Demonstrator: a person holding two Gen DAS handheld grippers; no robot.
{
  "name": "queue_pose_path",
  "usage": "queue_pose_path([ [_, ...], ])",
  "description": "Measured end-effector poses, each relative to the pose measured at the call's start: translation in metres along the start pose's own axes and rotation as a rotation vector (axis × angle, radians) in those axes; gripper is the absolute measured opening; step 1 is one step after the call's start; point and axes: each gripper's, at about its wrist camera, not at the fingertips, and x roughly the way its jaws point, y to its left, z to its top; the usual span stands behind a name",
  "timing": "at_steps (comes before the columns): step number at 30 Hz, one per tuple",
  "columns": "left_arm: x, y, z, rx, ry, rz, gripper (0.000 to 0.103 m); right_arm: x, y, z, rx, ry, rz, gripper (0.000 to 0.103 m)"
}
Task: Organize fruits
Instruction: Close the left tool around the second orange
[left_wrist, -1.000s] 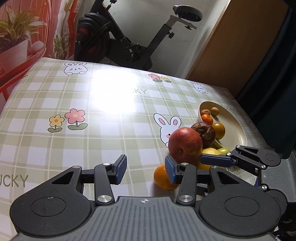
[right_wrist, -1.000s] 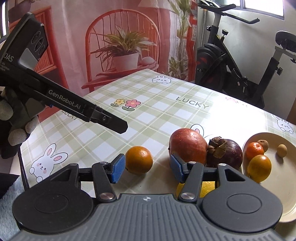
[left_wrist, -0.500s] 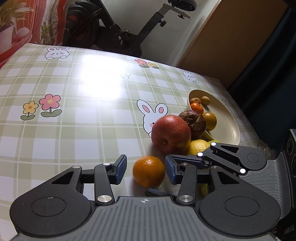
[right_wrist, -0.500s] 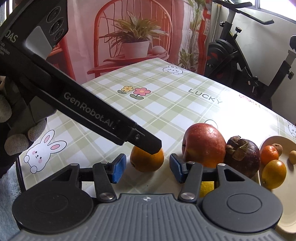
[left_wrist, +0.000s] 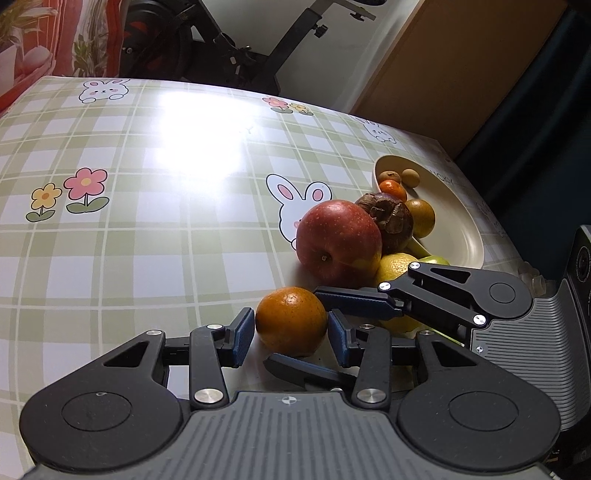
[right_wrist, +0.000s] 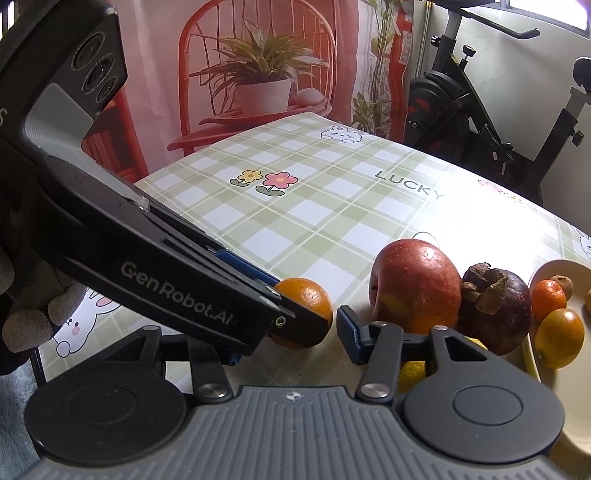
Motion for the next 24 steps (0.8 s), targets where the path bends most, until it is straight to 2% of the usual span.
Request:
queue_pose_path([
  [10,-0.0035,-0.007,-0.0053,0.043,-0.005,0.022,0.045,-0.0017,0.0039,-0.0038,-0.004,-0.003,-0.003,0.046],
  [24,-0.0051,-0.0064,-0.0087,0.039,-0.004,0.022,0.045,-0.0062,0.007,-0.0083,-0.002,-0.006,0.01,0.045],
])
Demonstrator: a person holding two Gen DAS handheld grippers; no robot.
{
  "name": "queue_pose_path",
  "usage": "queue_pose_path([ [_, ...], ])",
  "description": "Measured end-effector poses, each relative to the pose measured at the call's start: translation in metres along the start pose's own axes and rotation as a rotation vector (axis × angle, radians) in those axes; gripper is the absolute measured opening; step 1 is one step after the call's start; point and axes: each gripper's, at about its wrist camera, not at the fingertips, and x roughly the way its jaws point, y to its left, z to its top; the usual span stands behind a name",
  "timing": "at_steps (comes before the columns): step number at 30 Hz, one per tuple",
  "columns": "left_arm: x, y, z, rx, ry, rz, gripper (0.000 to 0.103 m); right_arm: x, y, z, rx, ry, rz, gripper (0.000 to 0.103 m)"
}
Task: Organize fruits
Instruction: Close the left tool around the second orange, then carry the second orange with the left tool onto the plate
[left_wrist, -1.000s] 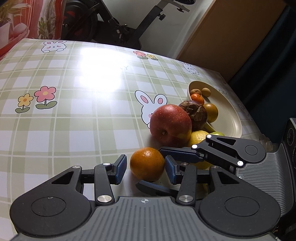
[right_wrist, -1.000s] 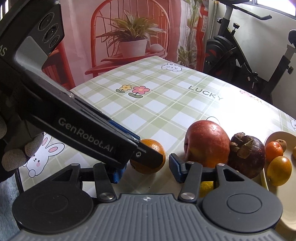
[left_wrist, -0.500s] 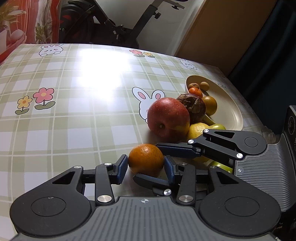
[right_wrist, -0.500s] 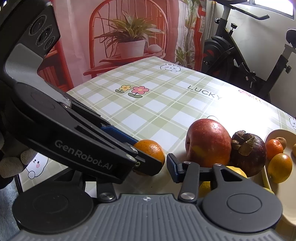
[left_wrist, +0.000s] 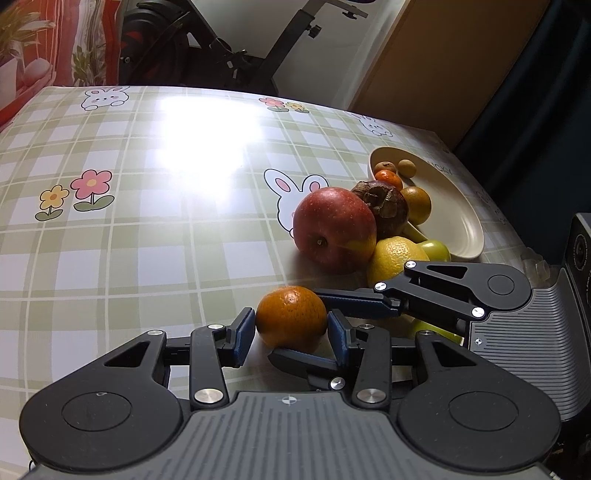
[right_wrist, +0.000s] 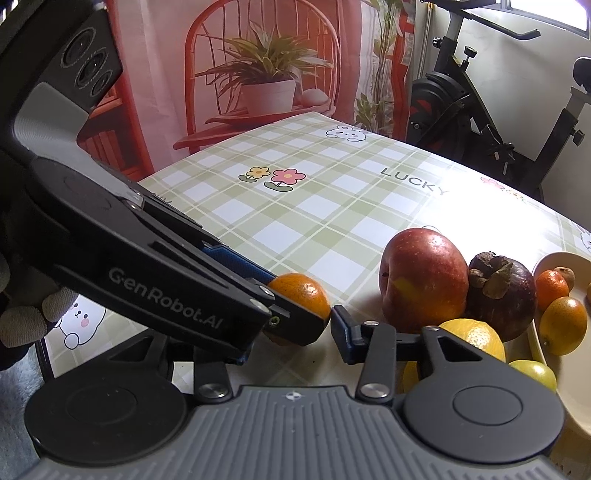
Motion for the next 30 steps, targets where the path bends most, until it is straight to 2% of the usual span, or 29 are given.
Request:
queue_pose_path([
  [16,-0.018,-0.01,0.001,0.007,-0.037,-0.006,0.045,-0.023,0.0,0.001,0.022,-0.069,0.002,0.045],
  [30,-0.029,-0.055,0.027,0.096,-0.058,0.026,0.045,-0.063,-0.025,-0.001,0.08,-0.19,-0.028,0.045],
])
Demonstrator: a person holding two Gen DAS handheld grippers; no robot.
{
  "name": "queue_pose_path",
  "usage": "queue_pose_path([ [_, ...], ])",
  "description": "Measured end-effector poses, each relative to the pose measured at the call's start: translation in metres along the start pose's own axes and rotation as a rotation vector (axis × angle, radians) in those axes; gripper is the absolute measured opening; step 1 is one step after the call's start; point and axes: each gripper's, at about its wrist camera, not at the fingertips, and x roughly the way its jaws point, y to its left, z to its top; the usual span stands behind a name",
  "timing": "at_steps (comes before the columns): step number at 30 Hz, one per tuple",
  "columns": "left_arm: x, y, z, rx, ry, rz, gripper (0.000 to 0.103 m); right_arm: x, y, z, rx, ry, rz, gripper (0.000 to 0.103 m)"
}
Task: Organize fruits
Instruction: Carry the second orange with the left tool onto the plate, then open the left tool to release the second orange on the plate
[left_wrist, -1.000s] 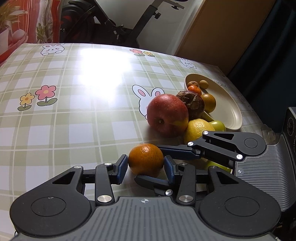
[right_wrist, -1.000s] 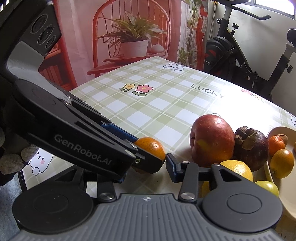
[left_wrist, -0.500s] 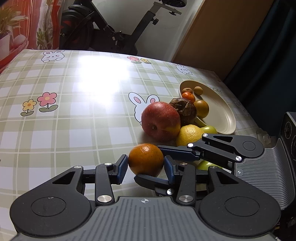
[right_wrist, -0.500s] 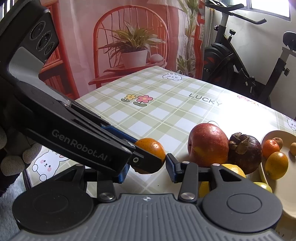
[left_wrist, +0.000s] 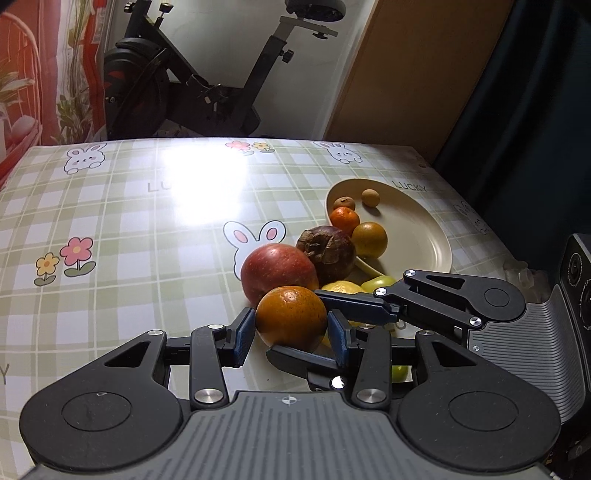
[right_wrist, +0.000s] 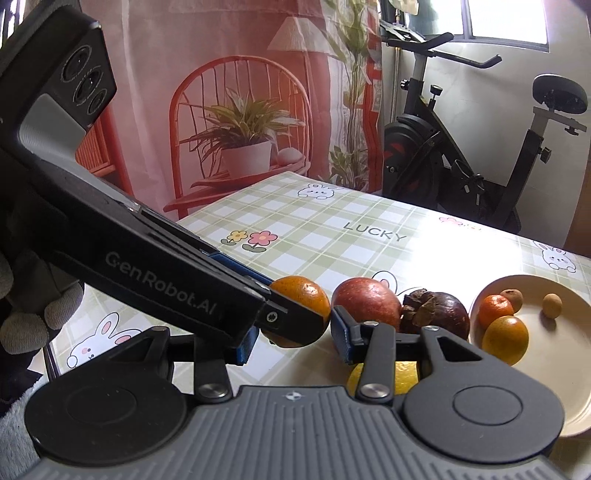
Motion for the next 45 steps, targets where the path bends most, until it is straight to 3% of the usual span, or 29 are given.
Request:
queue_pose_path([
  [12,0.023,-0.068,0.032,0.129,0.022,0.009,0.045,-0.039,-0.057,-0.009,0.139,-0.093,-0.066,0.045],
  [26,0.085,-0.132,0.06,0.198,0.1,-0.034,0.045,-0.064,-0.134,-0.035,0.318,-0.109,-0.17,0.045],
  [36,0.115,-0.138,0.055,0.209,0.14,-0.013,0.046,-0.054,-0.15,-0.05,0.371,-0.078,-0.203,0.045],
  [45,0.126,-0.127,0.055,0.155,0.149,-0.011,0.046,-0.042,-0.138,-0.053,0.301,-0.064,-0.253,0.045],
])
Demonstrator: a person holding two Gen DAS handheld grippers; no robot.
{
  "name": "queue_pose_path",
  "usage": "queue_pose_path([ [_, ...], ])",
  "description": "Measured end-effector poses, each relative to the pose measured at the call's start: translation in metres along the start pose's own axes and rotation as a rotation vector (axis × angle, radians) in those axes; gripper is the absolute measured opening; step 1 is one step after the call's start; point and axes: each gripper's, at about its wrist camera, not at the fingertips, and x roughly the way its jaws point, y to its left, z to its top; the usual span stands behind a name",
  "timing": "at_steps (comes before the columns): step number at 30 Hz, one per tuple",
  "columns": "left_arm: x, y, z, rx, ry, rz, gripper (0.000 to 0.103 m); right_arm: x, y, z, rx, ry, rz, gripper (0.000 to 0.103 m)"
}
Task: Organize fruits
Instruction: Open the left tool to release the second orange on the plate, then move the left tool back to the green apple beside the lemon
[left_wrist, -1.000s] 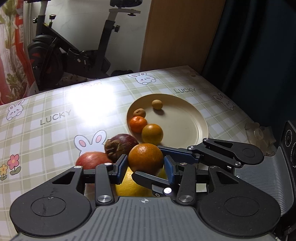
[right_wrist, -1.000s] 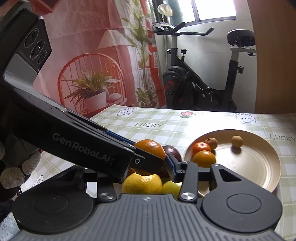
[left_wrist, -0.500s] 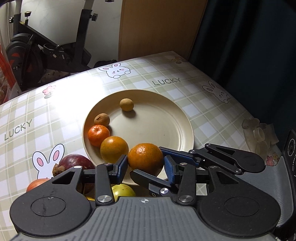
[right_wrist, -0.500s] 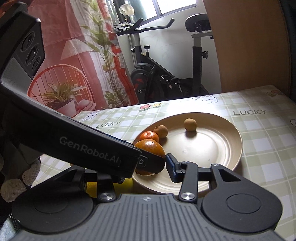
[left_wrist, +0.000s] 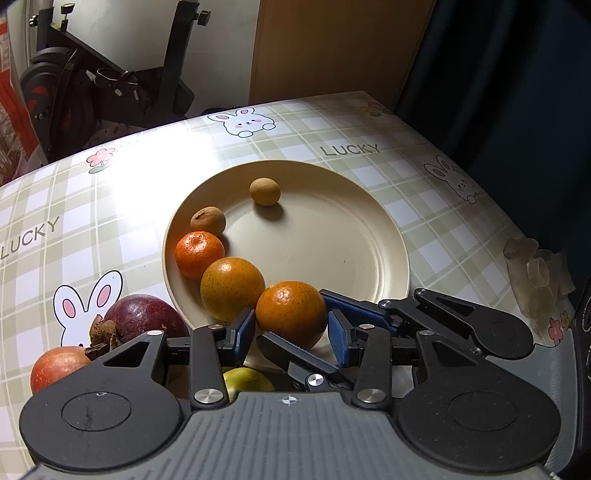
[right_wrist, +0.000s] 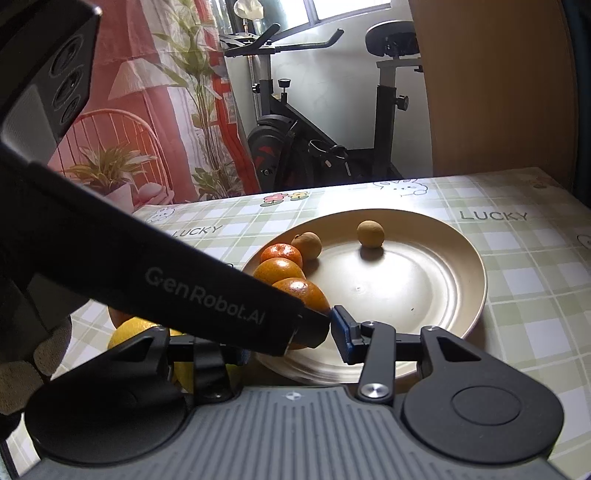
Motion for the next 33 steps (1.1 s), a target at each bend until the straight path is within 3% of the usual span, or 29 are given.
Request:
queue_pose_path([
  [7,-0.009,0.0,-0.004,-0.004,-0.031,0.006,0.045,0.005,0.002,-0.007,-0.03,0.011,-0.032,0.046],
  [14,-0.03,0.005,-0.013,-0.03,-0.1,0.006,0.045,-0.004,0.018,-0.017,-0.127,-0.056,-0.061,0.046],
  [21,-0.068,0.022,-0.031,-0.12,-0.207,0.008,0.045,-0.021,0.023,-0.027,-0.157,-0.155,-0.027,0.046],
  [33,-0.097,0.051,-0.064,-0.22,-0.258,0.056,0.045,-0.029,0.038,-0.03,-0.178,-0.143,0.042,0.046],
])
